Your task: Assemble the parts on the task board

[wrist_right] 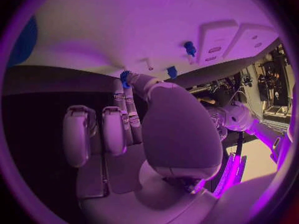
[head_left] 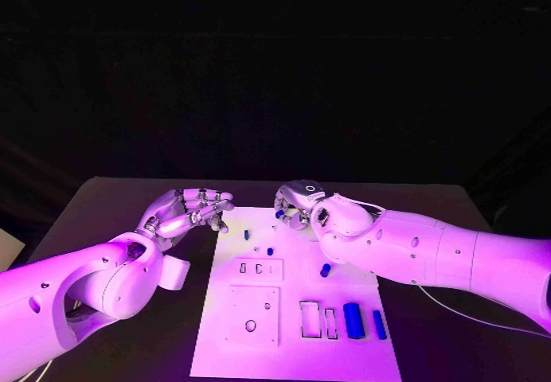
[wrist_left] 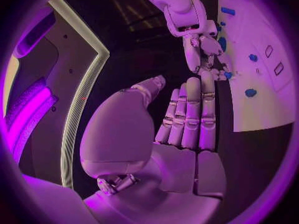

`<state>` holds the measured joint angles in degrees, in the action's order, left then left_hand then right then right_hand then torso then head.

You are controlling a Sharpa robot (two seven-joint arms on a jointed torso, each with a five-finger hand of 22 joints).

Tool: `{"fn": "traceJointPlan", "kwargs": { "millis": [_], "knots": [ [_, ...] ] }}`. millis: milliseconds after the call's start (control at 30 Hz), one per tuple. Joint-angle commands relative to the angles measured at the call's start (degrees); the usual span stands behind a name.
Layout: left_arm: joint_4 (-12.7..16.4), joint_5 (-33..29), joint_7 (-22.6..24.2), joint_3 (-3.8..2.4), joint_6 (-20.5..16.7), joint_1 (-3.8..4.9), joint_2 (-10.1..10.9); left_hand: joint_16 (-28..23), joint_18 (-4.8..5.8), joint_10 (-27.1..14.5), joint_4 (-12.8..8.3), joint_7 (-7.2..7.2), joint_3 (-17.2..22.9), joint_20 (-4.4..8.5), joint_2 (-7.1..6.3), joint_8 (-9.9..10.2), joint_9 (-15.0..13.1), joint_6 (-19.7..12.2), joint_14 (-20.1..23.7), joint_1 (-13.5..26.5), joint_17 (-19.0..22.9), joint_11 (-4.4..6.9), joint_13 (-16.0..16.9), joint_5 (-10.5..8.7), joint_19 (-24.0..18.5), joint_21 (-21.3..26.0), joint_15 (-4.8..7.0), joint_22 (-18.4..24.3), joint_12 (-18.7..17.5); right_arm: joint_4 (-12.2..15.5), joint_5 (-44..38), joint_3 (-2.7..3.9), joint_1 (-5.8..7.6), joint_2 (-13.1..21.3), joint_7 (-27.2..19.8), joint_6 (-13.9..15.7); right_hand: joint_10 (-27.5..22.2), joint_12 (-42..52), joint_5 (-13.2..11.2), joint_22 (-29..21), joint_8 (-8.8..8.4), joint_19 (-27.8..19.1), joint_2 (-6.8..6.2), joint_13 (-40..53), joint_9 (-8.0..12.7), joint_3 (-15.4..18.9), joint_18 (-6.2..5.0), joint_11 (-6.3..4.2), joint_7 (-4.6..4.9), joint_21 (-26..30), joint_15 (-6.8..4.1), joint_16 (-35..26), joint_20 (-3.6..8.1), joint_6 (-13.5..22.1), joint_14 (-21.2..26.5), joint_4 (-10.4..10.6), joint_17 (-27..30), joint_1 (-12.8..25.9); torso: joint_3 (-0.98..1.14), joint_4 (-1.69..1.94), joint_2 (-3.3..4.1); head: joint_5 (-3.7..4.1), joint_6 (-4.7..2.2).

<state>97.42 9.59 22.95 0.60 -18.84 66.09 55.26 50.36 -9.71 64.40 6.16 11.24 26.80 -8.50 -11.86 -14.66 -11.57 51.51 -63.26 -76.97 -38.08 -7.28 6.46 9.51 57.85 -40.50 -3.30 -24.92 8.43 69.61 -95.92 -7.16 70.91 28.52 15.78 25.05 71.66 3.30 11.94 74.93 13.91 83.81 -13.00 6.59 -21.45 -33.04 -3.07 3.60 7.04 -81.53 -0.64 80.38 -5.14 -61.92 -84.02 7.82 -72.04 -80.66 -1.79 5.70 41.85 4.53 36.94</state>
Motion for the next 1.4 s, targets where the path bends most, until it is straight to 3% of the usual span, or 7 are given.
{"fn": "traceJointPlan", "kwargs": {
  "millis": [33,700,800,900,1033,1267,1400],
  "knots": [
    [0.1,-0.06,0.27,-0.05,1.01,0.12,-0.14,0.29,-0.56,-0.34,-0.04,0.14,0.43,-0.02,0.35,-0.31,-0.08,-0.3,0.4,0.18,-0.06,-0.11,0.06,0.05,-0.43,-0.15,0.13,-0.07,0.26,-0.48,-1.17,-0.11,-0.14,-0.43,0.62,-1.49,0.0,0.31,-0.08,3.74,0.15,0.05,0.02,-0.03,-0.08,-0.24,0.39,0.19,0.2,-0.09,-0.09,0.23,-0.13,0.02,-2.93,0.02,0.06,0.39,0.02,0.09,0.09,0.0,-0.04],
    [0.06,-0.04,0.03,-0.06,1.33,0.17,-0.25,0.47,-0.57,-0.44,-0.13,0.16,0.53,-0.03,0.34,-0.35,-0.14,-0.32,0.51,0.08,-0.03,-0.11,0.13,0.04,-0.65,-0.48,0.13,-0.31,0.42,-3.02,-1.6,-0.21,-0.35,-2.47,1.25,-1.52,-2.05,0.14,-0.37,2.31,-0.79,-0.91,-1.07,-0.77,-0.36,-0.64,0.05,0.91,0.93,1.15,0.49,-0.02,-0.56,1.92,-2.66,0.13,0.8,1.74,-0.02,0.04,0.06,-0.13,0.1],
    [0.05,-0.03,0.0,-0.06,1.35,0.18,-0.23,0.47,-0.57,-0.44,-0.13,0.16,0.53,-0.03,0.34,-0.35,-0.14,-0.32,0.51,0.08,-0.03,-0.11,0.13,0.04,-0.65,-0.48,0.13,-0.31,0.42,-3.01,-1.53,-0.22,-0.35,-2.44,1.01,-1.46,-6.24,0.15,-0.91,-2.14,-2.7,-3.55,-2.86,-1.86,0.08,-0.1,-1.0,1.83,1.65,4.85,1.33,-1.76,-1.28,4.96,-1.76,0.42,3.86,2.97,-0.03,0.0,0.04,-0.16,0.12],
    [0.05,-0.03,-0.02,-0.06,1.37,0.19,-0.21,0.47,-0.57,-0.44,-0.13,0.16,0.53,-0.03,0.34,-0.35,-0.14,-0.32,0.51,0.08,-0.03,-0.11,0.13,0.04,-0.65,-0.48,0.13,-0.31,0.42,-2.53,-1.48,-0.23,-0.35,-2.04,0.87,-1.4,-10.53,0.25,-3.11,-7.95,-4.6,-6.83,-3.04,-2.65,0.6,3.98,-2.38,2.23,0.9,10.06,1.79,-4.06,-1.6,7.67,-0.73,0.25,7.67,3.08,-0.04,-0.04,0.03,-0.22,0.12],
    [0.02,-0.03,-0.03,-0.06,1.4,0.2,-0.1,0.47,-0.57,-0.44,-0.13,0.16,0.53,-0.03,0.34,-0.35,-0.14,-0.32,0.51,0.08,-0.03,-0.11,0.13,0.04,-0.65,-0.48,0.13,-0.31,0.42,-0.45,-1.42,-0.23,-0.36,-0.24,0.9,-1.07,-13.1,0.94,-4.59,-11.55,-6.34,-7.76,-1.02,-2.72,1.27,14.51,-2.98,2.67,-0.26,14.13,1.92,-6.04,-1.97,8.62,-0.19,2.78,10.9,-0.31,0.01,-0.11,0.03,-0.35,0.16],
    [-0.14,-0.03,0.0,-0.06,1.41,0.2,0.29,0.47,-0.57,-0.44,-0.13,0.16,0.53,-0.03,0.34,-0.35,-0.14,-0.32,0.51,0.08,-0.03,-0.11,0.13,0.04,-0.65,-0.48,0.13,-0.31,0.42,6.78,-0.2,0.12,-0.27,6.84,0.99,1.36,-13.06,1.61,-4.78,-12.42,-6.77,-7.69,-0.92,-2.64,1.47,17.76,-3.12,2.55,-0.38,15.38,1.82,-6.53,-1.9,8.27,-0.05,5.39,11.88,-2.3,0.07,-0.43,-0.04,-0.41,-0.02],
    [-0.28,-0.03,0.04,-0.06,1.45,0.2,0.46,0.47,-0.57,-0.44,-0.13,0.16,0.53,-0.03,0.34,-0.35,-0.14,-0.32,0.51,0.08,-0.03,-0.11,0.13,0.04,-0.65,-0.48,0.13,-0.31,0.42,10.31,2.07,0.5,0.17,11.04,-0.26,4.75,-9.65,3.57,-4.43,-11.04,-6.78,-6.55,-0.81,-2.17,1.5,17.51,-2.82,1.59,0.48,14.47,1.09,-5.59,-1.31,7.37,-0.58,7.2,10.45,-3.35,0.16,-0.85,-0.15,-0.33,-0.18]
  ]
}}
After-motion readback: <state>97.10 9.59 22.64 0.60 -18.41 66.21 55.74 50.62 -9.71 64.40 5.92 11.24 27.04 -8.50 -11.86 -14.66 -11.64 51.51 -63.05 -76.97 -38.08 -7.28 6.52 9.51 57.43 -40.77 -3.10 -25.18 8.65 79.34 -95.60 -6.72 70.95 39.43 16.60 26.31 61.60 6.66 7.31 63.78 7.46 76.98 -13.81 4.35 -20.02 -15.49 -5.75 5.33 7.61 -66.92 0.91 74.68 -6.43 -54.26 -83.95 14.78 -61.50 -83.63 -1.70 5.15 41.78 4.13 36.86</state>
